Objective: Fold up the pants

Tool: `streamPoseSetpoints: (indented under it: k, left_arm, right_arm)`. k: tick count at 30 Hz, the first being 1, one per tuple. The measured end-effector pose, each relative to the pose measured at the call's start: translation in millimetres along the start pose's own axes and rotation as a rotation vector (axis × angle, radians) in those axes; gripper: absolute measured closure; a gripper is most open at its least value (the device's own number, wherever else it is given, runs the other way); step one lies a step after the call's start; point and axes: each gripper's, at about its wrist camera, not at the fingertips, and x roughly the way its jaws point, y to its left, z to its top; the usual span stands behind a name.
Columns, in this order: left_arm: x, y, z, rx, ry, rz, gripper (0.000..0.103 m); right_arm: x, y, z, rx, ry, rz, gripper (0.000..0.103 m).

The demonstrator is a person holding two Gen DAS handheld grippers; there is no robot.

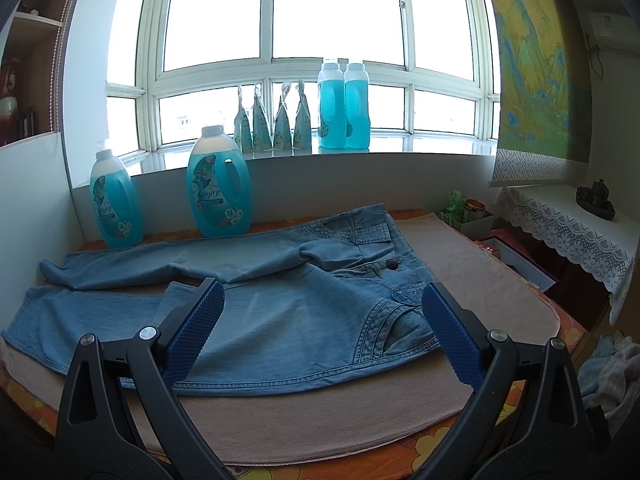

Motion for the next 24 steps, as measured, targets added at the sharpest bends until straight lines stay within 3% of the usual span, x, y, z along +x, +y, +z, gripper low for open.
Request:
streamPoseSetpoints:
  k: [24]
  left_arm:
    - [4.9, 0.5, -0.2, 0.005, 0.007, 0.015, 0.0]
  right_arm:
    - [3.9, 6.2, -1.9, -0.005, 0.006, 0.006, 0.002]
